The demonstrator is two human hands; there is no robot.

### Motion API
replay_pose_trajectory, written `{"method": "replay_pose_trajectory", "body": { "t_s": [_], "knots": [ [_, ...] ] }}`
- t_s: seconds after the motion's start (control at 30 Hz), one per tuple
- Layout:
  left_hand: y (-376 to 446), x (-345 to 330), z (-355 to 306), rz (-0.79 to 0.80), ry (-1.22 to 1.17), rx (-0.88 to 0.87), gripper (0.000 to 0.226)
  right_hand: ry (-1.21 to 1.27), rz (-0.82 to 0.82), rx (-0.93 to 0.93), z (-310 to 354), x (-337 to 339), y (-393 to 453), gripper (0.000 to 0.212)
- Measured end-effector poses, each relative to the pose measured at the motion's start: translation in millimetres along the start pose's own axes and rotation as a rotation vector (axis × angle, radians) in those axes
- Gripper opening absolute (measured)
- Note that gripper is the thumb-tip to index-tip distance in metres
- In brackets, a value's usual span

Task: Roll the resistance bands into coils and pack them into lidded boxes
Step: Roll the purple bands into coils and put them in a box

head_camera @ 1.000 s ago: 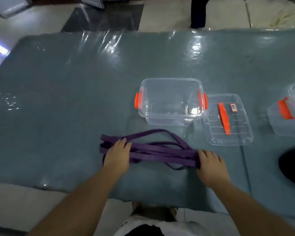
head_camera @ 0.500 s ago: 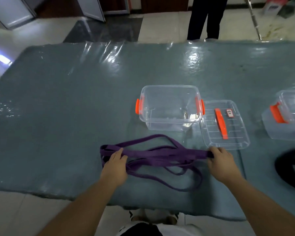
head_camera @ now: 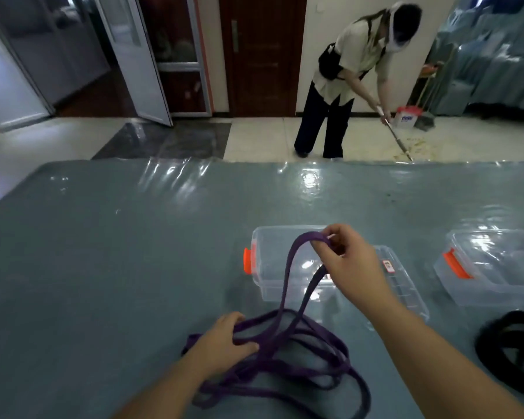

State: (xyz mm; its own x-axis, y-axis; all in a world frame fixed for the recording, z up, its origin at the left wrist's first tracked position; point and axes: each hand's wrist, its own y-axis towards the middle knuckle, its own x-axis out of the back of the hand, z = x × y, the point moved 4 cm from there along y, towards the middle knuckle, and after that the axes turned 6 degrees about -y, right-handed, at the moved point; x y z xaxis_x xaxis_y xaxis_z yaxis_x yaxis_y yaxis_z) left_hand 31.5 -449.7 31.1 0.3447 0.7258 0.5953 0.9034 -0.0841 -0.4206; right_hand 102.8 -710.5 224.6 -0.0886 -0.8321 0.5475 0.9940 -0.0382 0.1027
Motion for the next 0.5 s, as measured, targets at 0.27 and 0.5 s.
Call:
{"method": "replay_pose_trajectory", "body": {
  "t_s": [0.27,0.5],
  "knots": [
    [2.4,60.4,-129.6,-0.152,-0.516,-0.312,0.048,0.273,0.171,-0.081,90.9,-25.2,24.9,0.018],
    [-10.1,147.2,-178.6,-0.418,-0.543,-0.391,0.014,0.588,0.21,0.007,151.7,-19.2,43.4,0.026]
  ]
}}
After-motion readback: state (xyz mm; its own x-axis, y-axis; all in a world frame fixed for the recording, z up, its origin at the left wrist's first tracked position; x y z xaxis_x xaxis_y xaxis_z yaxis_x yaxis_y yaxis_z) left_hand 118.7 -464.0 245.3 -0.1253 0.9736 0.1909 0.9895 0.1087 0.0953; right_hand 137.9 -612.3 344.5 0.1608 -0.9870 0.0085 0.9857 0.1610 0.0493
